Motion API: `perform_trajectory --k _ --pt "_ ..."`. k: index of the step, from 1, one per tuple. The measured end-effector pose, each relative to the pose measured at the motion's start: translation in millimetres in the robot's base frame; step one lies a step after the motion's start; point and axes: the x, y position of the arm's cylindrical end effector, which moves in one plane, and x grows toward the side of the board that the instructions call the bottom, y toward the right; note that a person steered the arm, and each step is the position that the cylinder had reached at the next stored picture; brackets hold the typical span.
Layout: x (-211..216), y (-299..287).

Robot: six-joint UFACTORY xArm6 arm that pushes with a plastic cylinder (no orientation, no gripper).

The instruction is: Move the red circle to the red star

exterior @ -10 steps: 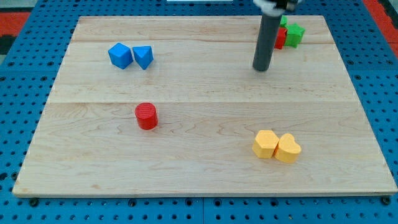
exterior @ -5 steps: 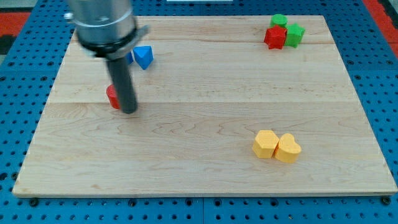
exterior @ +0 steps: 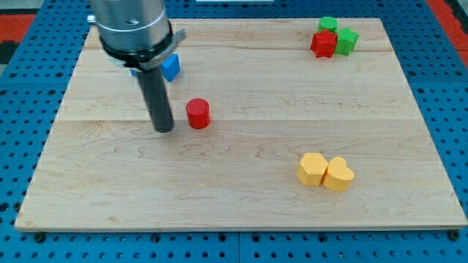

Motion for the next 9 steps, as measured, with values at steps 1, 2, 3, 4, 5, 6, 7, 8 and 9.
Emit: perform_trajectory --k 1,2,3,4,5,6,7,8,9 --pt "-20 81" --pt "-73 132" --pt "-84 165" --pt "-80 167" --pt "-93 189" --pt "-117 212" --pt "-118 219" --pt "-118 219" --pt "-117 215"
